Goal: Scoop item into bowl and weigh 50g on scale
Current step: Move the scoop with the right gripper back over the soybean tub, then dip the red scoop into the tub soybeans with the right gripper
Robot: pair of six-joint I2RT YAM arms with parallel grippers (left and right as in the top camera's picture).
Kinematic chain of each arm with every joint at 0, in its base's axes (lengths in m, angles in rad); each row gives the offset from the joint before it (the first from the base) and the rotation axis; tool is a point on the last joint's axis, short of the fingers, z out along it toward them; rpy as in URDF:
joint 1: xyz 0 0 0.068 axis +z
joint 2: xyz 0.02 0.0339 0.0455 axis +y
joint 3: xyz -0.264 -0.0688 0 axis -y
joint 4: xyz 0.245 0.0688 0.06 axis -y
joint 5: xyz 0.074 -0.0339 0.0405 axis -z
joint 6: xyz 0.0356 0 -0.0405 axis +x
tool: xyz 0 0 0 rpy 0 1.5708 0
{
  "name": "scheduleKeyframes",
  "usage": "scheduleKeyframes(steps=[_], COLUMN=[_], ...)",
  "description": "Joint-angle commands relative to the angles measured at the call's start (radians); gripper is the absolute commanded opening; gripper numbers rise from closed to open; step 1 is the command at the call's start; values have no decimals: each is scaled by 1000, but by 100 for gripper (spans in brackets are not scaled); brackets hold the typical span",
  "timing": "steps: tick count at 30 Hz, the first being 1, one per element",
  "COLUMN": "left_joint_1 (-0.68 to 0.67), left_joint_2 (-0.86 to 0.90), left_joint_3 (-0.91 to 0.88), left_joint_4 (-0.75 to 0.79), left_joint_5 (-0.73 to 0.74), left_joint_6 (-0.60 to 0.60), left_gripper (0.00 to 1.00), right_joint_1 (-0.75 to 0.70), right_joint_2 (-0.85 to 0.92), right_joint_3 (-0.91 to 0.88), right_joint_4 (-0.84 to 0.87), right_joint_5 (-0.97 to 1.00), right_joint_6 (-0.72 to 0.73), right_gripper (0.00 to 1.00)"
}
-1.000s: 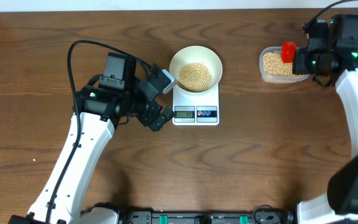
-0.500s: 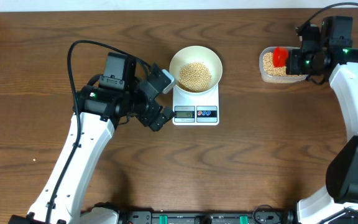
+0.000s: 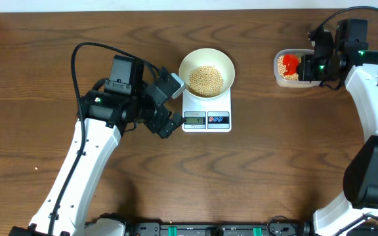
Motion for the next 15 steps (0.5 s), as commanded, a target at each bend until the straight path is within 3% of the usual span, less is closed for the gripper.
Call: scheduleKeyframes(steps=[1, 15], left_joint_1=[-2, -2], left_joint_2=[-9, -9], left_joint_3=[20, 20], left_joint_4=[-3, -3], left_joint_5=[-2, -2], left_joint_6=[-9, -9], left_gripper=[94, 95], right_joint_1=[-1, -113], right_joint_2=[5, 3], right_joint_3=[3, 5], right_joint_4=[-1, 18], right_joint_5=[-48, -48], right_joint_6=[12, 11], right_gripper=[1, 1])
